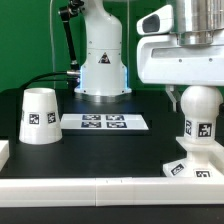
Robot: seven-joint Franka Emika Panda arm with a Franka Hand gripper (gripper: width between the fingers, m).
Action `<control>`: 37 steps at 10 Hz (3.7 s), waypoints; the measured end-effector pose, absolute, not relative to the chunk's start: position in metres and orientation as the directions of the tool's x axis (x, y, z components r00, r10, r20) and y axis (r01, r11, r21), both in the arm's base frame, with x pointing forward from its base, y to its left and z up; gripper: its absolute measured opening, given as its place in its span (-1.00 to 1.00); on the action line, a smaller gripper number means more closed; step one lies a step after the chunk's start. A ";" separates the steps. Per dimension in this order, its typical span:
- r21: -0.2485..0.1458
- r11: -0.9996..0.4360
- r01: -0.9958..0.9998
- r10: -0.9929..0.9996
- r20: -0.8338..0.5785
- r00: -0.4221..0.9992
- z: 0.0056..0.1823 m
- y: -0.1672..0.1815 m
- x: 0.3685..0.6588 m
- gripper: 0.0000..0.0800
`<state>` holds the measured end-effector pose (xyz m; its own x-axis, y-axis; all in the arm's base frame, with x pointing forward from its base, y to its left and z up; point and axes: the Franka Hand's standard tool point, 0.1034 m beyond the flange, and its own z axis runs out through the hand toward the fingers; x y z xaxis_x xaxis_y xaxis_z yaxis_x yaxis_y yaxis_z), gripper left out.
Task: Assemble lamp
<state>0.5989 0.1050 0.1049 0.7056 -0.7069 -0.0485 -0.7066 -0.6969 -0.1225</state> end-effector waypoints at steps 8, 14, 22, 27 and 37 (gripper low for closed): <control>-0.139 -0.906 -0.399 -0.404 0.005 0.915 0.112 0.112 0.600 0.75; -0.050 -0.925 0.376 0.370 0.104 0.923 0.114 0.106 0.605 0.75; 0.034 -0.509 0.860 0.860 0.065 0.507 0.111 0.096 0.613 0.75; 0.063 -0.174 0.983 0.985 0.004 0.174 0.109 0.105 0.610 0.75; 0.065 -0.246 0.967 0.969 0.009 0.246 0.108 0.098 0.610 0.44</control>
Offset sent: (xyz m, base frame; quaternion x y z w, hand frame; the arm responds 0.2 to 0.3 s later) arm -0.0047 0.0057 0.0094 -0.0021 -0.0060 -0.0422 0.9991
